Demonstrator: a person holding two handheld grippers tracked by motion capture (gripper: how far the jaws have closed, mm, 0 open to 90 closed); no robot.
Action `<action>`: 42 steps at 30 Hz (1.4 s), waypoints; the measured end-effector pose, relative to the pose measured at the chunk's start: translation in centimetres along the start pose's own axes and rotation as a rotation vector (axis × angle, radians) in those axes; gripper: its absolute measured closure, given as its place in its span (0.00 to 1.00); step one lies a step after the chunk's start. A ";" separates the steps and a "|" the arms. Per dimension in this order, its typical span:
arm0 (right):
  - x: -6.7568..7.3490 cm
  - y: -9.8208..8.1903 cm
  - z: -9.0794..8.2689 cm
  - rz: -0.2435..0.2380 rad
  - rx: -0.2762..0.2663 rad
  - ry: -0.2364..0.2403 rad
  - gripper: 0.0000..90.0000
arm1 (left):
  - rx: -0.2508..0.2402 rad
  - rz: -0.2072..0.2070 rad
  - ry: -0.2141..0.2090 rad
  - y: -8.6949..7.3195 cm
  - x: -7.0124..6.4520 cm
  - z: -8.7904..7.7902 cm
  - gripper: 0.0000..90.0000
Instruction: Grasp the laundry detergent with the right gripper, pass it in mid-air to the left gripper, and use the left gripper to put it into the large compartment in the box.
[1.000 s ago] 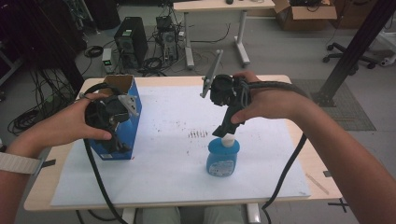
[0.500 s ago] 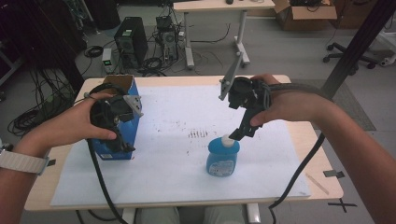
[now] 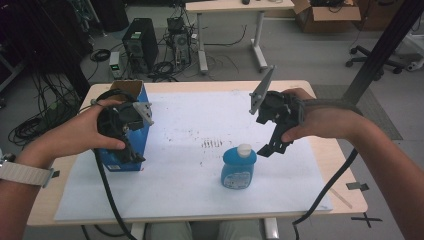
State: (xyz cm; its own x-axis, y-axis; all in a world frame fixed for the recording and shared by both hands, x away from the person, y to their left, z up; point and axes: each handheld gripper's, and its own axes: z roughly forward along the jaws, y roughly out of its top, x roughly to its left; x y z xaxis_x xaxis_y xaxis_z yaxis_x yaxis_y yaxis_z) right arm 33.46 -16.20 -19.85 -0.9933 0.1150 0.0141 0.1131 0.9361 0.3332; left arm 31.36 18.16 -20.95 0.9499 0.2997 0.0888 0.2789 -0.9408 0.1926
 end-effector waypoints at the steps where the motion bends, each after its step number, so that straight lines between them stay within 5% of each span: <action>1: 0.0 -0.2 0.2 0.000 0.000 0.002 0.06 | -0.002 0.000 0.001 0.0 0.0 0.0 0.08; 42: 0.2 -5.1 5.5 0.021 -0.096 -0.016 0.05 | -0.012 0.006 0.006 0.3 0.0 0.7 0.08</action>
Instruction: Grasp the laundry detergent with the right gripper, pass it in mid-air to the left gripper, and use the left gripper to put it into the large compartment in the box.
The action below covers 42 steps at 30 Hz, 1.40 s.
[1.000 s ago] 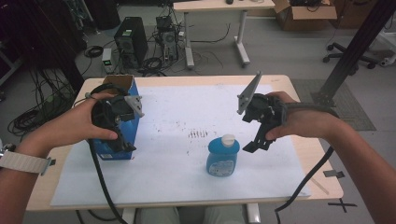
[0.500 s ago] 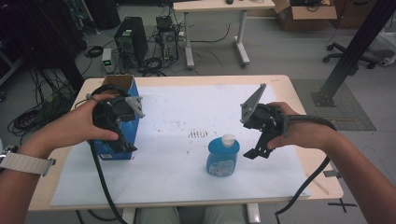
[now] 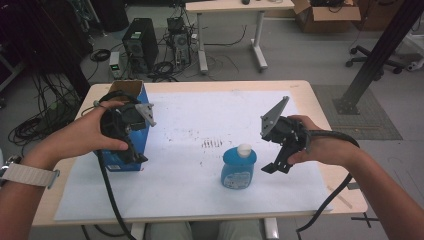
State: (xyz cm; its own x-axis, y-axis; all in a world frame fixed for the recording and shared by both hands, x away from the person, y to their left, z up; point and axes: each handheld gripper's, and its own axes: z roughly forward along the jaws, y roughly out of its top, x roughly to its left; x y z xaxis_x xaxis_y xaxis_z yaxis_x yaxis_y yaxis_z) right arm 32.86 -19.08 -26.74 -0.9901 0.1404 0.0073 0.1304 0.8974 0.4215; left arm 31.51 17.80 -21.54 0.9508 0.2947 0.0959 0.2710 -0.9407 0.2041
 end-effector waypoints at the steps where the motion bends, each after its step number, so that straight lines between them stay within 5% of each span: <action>1: 0.0 0.0 0.0 0.000 0.000 0.000 0.05 | 0.000 0.000 0.000 0.0 0.0 0.0 0.08; 19: -0.5 -1.8 2.0 -0.002 -0.109 0.004 0.05 | -0.001 -0.002 -0.002 0.1 0.3 0.4 0.08; 42: -0.7 -3.4 4.3 0.016 -0.185 0.035 0.05 | -0.004 -0.003 -0.003 0.2 0.4 0.8 0.08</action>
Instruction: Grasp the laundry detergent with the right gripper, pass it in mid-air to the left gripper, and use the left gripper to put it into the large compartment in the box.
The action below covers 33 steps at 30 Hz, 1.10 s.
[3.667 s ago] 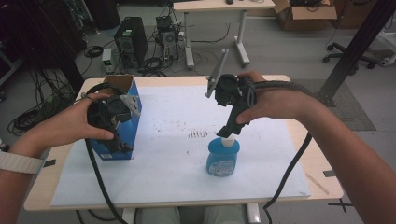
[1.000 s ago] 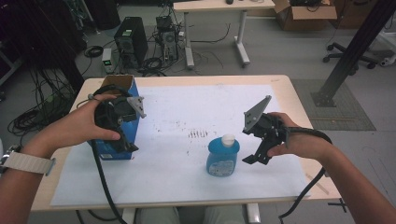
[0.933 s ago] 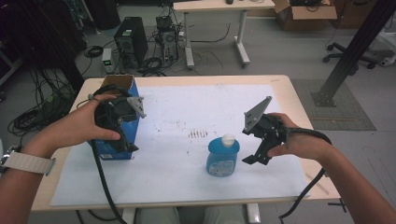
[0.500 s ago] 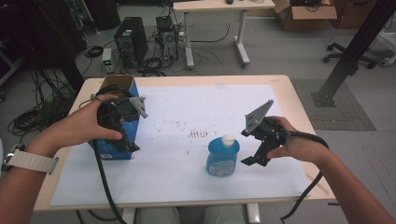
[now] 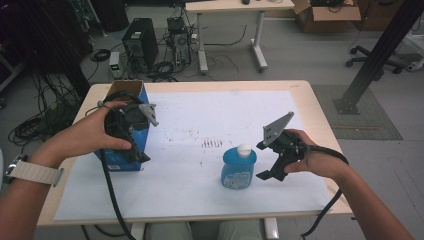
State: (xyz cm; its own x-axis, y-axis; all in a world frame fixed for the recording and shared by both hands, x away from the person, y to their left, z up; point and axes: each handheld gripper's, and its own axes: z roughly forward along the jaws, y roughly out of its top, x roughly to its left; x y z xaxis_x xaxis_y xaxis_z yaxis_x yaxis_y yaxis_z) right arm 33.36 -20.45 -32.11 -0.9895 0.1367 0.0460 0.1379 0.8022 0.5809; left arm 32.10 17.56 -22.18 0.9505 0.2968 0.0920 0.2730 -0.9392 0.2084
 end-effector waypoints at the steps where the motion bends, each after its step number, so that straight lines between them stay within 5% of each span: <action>1: 0.0 -0.1 0.0 -0.001 -0.005 -0.001 0.05 | -0.001 0.001 0.000 0.0 0.0 0.0 0.08; 33: -0.4 -1.6 1.7 0.019 -0.113 0.017 0.05 | 0.001 0.002 -0.003 0.2 0.2 0.3 0.08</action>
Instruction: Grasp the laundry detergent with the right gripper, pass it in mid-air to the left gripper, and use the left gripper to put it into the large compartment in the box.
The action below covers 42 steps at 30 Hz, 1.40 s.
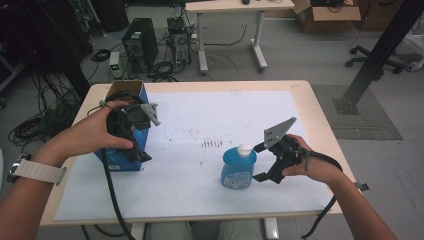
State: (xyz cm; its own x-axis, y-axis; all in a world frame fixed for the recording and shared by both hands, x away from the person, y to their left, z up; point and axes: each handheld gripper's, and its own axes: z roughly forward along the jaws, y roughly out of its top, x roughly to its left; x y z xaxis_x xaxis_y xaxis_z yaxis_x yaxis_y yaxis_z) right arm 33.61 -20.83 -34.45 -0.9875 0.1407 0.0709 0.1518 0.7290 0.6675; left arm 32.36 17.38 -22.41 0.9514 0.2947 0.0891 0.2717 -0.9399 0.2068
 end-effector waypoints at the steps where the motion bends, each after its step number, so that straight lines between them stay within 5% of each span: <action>1: 0.0 -0.1 0.0 0.000 -0.001 -0.001 0.05 | -0.002 0.000 0.000 0.0 0.0 0.1 0.08; 42: 0.1 -0.5 1.9 -0.012 -0.089 0.003 0.05 | 0.000 0.000 -0.006 0.1 0.1 0.4 0.08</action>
State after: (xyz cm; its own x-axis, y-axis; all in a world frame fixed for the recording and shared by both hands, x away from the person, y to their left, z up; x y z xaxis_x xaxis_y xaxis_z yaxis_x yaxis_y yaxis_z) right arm 33.54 -19.91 -36.25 -0.9894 0.1302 0.0640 0.1353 0.6681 0.7317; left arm 32.51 17.28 -22.80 0.9523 0.2935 0.0835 0.2715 -0.9399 0.2072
